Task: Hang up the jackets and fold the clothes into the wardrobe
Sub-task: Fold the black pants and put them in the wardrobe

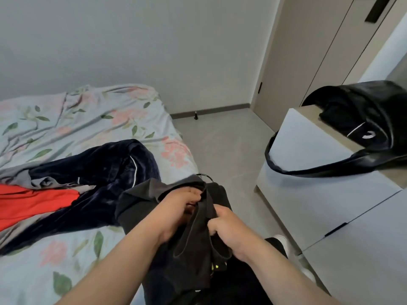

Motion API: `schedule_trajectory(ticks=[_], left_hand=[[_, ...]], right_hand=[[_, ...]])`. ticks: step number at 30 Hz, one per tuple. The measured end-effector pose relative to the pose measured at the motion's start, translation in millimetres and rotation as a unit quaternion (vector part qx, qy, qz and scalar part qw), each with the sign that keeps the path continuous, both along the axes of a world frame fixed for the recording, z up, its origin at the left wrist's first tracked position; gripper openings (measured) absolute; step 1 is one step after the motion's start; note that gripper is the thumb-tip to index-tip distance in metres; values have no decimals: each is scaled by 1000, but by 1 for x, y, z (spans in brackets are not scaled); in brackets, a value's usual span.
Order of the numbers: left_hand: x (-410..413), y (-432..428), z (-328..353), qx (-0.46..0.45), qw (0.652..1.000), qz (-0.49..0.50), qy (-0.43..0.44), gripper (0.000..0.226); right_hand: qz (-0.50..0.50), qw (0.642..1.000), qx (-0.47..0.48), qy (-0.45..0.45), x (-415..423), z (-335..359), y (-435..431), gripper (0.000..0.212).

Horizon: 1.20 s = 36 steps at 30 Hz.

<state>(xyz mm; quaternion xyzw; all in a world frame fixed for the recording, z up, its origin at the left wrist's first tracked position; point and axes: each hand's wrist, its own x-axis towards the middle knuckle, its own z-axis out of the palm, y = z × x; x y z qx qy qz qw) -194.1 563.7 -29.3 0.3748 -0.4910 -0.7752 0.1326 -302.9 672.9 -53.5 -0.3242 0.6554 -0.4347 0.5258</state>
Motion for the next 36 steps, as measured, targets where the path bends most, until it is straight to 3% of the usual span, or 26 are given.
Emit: schedule_trajectory(ticks=[3,7,9,11,13,14,15,17,19,21,23,27,31,36], left_hand=[[-49,6,-8,-110,993,-28,-31,21],[-76,22,-37,-249,960,-76,-105,22],[-59,36,-48,-348,926,-89,-117,19],[-25,48,-52,-465,877,-47,-111,15],[12,52,-57,-552,820,56,-141,31],[30,50,-65,-558,798,114,-196,47],[45,48,-73,-524,791,163,-269,60],[65,45,-79,-346,833,222,-371,74],[74,43,-82,-140,900,234,-340,56],[76,41,-87,-22,938,206,-277,24],[73,35,-93,81,948,213,-221,31],[65,22,-92,160,956,204,-137,56],[62,16,-84,118,971,194,-78,59],[61,6,-56,78,981,178,-9,45]], right_hand=[[-62,997,42,-13,-43,-7,5,25],[-52,983,155,89,-81,-31,13,18],[-50,972,198,115,-97,-49,16,22],[-67,971,215,79,-106,-57,13,9],[-91,978,189,20,-115,-64,5,27],[-75,981,181,3,-117,-68,1,35],[-50,984,173,-2,-115,-69,-4,40],[-7,988,156,-13,-105,-74,-16,45],[5,989,146,-13,-98,-81,-25,57],[7,986,163,-20,-97,-86,-31,67],[4,981,194,-22,-101,-87,-30,58],[-31,973,227,-33,-112,-87,-18,48],[-94,970,178,-135,-116,-78,-5,41],[-103,955,96,-260,-124,-49,15,38]])
